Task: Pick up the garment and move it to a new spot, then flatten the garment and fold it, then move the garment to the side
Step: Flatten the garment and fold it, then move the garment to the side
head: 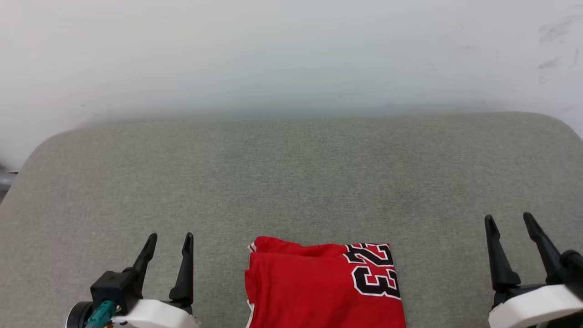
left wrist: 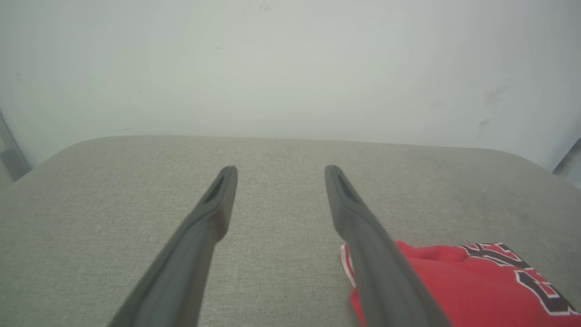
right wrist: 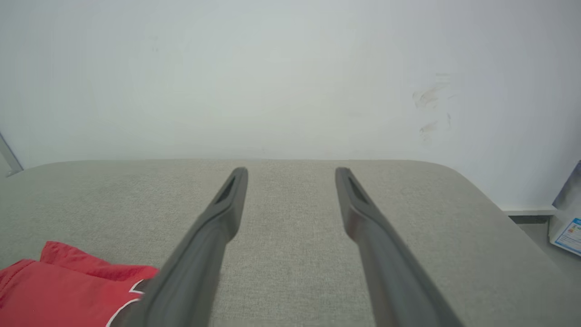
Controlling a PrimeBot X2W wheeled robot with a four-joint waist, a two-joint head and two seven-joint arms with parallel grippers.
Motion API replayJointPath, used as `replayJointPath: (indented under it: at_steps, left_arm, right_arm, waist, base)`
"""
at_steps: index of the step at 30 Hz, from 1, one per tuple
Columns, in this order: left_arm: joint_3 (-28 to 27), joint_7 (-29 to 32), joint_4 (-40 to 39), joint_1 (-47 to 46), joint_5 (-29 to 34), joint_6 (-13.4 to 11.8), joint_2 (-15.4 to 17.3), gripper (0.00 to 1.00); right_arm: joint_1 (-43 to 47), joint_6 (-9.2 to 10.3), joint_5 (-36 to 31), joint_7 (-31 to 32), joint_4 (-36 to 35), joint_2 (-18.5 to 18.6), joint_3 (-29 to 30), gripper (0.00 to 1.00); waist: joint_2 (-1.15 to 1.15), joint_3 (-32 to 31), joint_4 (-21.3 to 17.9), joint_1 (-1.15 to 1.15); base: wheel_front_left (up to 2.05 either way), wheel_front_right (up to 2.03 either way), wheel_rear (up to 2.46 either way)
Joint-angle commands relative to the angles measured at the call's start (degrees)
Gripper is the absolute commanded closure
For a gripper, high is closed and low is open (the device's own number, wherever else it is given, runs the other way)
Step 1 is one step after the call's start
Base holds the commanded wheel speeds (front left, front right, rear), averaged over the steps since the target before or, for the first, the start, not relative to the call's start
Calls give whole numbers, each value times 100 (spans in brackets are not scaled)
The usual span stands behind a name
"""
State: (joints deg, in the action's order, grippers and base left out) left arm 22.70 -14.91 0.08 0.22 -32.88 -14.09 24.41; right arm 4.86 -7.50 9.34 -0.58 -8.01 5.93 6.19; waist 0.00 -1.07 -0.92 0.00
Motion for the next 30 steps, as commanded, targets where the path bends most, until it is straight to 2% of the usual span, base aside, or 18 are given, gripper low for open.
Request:
replayJointPath:
  at_steps: [1,10,19,24,30]
  left_arm:
    - [-30,-36,11,114,57,14,-37,0]
    - [-178,-33,41,232,147,81,-102,0]
    - [-296,-33,43,81,254,143,-185,0]
    - [-355,-29,-134,12,386,179,-252,0]
    - [-439,-27,-306,-223,538,300,-353,0]
  right_arm:
    - [125,3,-1,22,-104,-61,-21,0]
    - [265,3,120,290,-280,-195,-39,0]
    - [223,3,457,733,-73,-209,234,0]
    - [122,3,1091,1483,378,87,353,0]
    - [-102,3,2032,2939,839,588,4,0]
  waist:
    - [0,-42,-50,0]
    - [0,-72,-131,0]
    - [0,-13,31,0]
    - [0,198,306,0]
    - [0,739,688,0]
  base:
    - [0,0,0]
    - [0,0,0]
    - [0,0,0]
    - [0,0,0]
    - [0,0,0]
